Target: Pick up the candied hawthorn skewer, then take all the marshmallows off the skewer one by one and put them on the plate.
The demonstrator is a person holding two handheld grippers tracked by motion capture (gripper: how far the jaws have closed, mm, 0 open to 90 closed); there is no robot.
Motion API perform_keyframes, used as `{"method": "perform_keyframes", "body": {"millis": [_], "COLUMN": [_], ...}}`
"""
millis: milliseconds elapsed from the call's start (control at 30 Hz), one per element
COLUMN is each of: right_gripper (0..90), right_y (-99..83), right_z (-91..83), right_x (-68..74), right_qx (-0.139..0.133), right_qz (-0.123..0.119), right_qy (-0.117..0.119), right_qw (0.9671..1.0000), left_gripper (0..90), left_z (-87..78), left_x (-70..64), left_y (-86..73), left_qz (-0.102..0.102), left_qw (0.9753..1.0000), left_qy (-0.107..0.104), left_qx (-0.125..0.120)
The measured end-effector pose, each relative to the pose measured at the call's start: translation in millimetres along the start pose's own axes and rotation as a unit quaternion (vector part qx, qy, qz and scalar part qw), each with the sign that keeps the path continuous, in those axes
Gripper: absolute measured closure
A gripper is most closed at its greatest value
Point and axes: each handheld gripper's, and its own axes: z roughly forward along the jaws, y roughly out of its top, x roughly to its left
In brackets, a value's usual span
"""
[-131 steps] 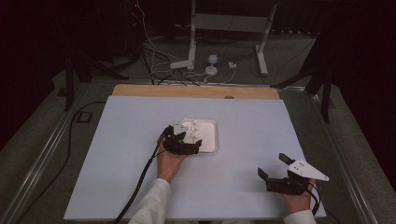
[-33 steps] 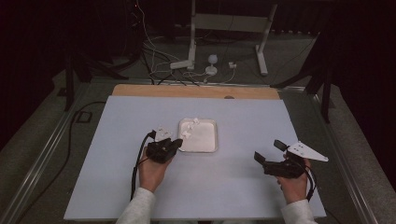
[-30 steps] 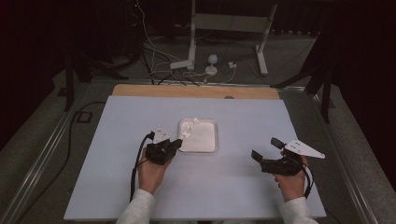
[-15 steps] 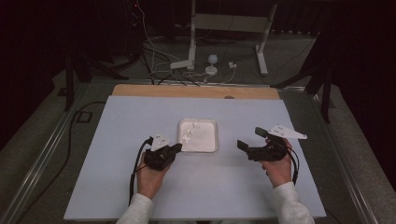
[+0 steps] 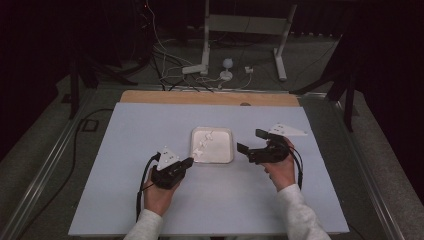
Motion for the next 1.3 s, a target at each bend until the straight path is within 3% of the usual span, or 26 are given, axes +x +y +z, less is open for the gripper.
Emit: {"method": "perform_keyframes", "body": {"millis": [267, 500, 667, 1033, 1300], "right_gripper": [0.0, 0.0, 0.0, 0.1, 1.6], "right_y": [9.1, 11.0, 7.3, 5.8, 4.8], "right_z": [26.6, 48.8, 55.2, 63.3, 70.8], "right_x": [12.0, 15.8, 13.5, 12.4, 13.2], "right_qx": [0.014, 0.03, 0.037, 0.047, 0.06], "right_qz": [0.009, 0.022, 0.042, 0.051, 0.068], "right_qy": [0.032, 0.055, 0.061, 0.065, 0.09], "right_qw": [0.9994, 0.9978, 0.9966, 0.9955, 0.9918], "left_gripper": [90.0, 90.0, 90.0, 90.0, 90.0], "left_z": [0.4, 0.0, 1.7, 2.3, 4.5], "left_x": [-7.2, -6.2, -7.3, -9.8, -12.8], "left_y": [-0.1, -2.6, -2.9, -6.0, -8.7], "left_qz": [0.016, 0.014, 0.017, 0.023, 0.033], "left_qw": [0.9997, 0.9998, 0.9997, 0.9993, 0.9989], "left_qy": [-0.009, -0.007, -0.007, -0.014, -0.012], "left_qx": [-0.013, -0.014, -0.016, -0.024, -0.03]}}
